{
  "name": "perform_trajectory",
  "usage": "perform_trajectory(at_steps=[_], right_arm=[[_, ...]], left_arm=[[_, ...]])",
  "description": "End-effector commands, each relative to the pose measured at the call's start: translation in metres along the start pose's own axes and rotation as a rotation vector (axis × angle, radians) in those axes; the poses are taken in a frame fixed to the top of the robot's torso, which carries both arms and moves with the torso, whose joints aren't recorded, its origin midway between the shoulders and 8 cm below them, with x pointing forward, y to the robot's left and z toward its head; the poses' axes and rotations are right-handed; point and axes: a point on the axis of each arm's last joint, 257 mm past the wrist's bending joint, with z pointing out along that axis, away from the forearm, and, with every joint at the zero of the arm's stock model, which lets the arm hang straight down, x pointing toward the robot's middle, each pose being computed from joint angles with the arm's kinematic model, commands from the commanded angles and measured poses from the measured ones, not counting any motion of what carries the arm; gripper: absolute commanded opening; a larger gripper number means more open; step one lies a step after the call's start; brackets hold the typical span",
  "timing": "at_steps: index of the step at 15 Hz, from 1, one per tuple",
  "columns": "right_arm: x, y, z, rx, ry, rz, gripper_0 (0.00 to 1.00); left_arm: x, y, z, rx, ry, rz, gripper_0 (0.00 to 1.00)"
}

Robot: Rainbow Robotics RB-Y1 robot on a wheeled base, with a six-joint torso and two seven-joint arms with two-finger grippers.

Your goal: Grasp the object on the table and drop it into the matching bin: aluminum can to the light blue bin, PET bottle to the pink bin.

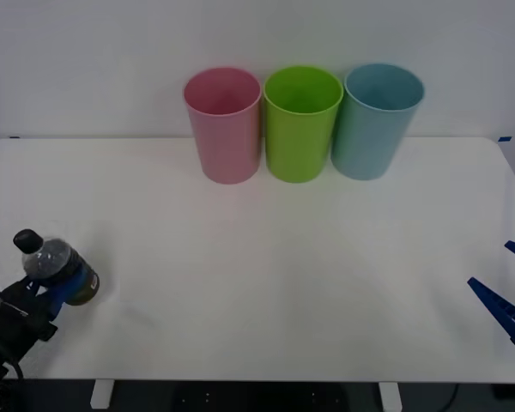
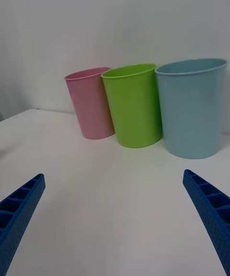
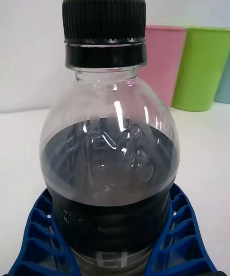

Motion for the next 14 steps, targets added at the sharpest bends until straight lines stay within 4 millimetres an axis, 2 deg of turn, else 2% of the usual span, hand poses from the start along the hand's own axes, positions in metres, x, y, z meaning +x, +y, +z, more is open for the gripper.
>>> perform_trajectory(at_steps=[1,7,11,14], right_arm=[[0.000,0.000,0.000,0.000,0.000,0.000,1.00],[0.000,0.000,0.000,0.000,0.000,0.000,1.00],[0.000,0.000,0.000,0.000,0.000,0.000,1.00],[0.000,0.000,0.000,0.000,0.000,0.000,1.00]], left_arm=[[-0.032,0.007,0.006,-0.038,-0.036,-0.060,0.00],[-0.094,0.014,0.026,-0.073,-0.133,-0.170,0.00],[-0.134,-0.001,0.055,-0.009,-0.179,-0.219,0.00],[-0.167,-0.008,0.086,0.041,-0.209,-0.224,0.00]])
